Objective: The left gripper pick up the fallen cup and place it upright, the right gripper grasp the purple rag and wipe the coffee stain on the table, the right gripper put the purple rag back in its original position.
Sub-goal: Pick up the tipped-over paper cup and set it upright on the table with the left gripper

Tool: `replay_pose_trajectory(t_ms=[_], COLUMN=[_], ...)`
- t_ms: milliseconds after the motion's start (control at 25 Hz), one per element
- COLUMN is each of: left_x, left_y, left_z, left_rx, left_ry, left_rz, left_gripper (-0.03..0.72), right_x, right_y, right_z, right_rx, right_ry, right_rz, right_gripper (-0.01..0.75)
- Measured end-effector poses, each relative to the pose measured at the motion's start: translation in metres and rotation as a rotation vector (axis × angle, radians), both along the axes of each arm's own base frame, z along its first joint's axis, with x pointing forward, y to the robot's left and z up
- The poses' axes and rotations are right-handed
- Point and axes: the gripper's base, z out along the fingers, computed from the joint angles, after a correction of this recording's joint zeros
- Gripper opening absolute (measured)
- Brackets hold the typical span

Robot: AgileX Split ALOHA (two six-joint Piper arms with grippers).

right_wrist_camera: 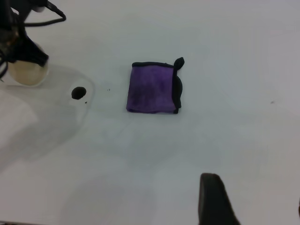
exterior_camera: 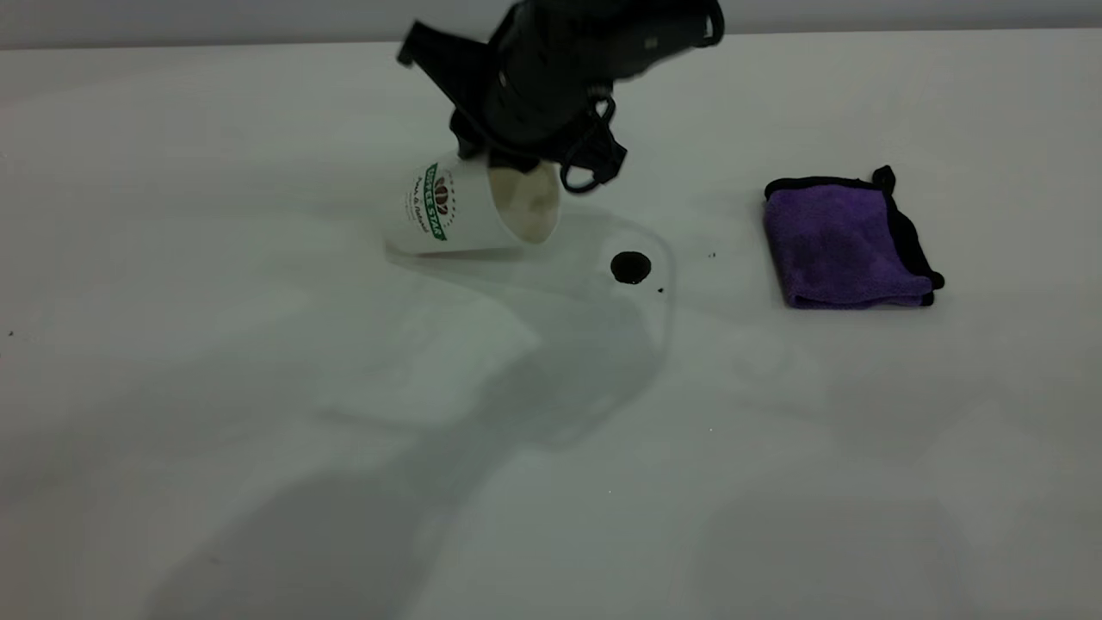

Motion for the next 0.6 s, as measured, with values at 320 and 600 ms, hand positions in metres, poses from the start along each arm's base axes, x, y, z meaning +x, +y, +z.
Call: replay_pose_trajectory(t_ms=[320, 600], left_x=[0.018, 0.046], left_y=[0.042, 0.111], left_z=[0.108, 0.124], left_rx=[-0.185, -0.428], left_ry=[0.127, 0.316], left_rz=[-0.07, -0.125], left_gripper=[0.003, 0.003], right_x=[0.0, 0.0], right_y=[0.0, 0.0], right_z=[0.0, 0.0], right_rx=[0.001, 0.001], right_ry=[0.0, 0.0], right_rz=[-0.001, -0.001], right_gripper=[0.466, 0.466])
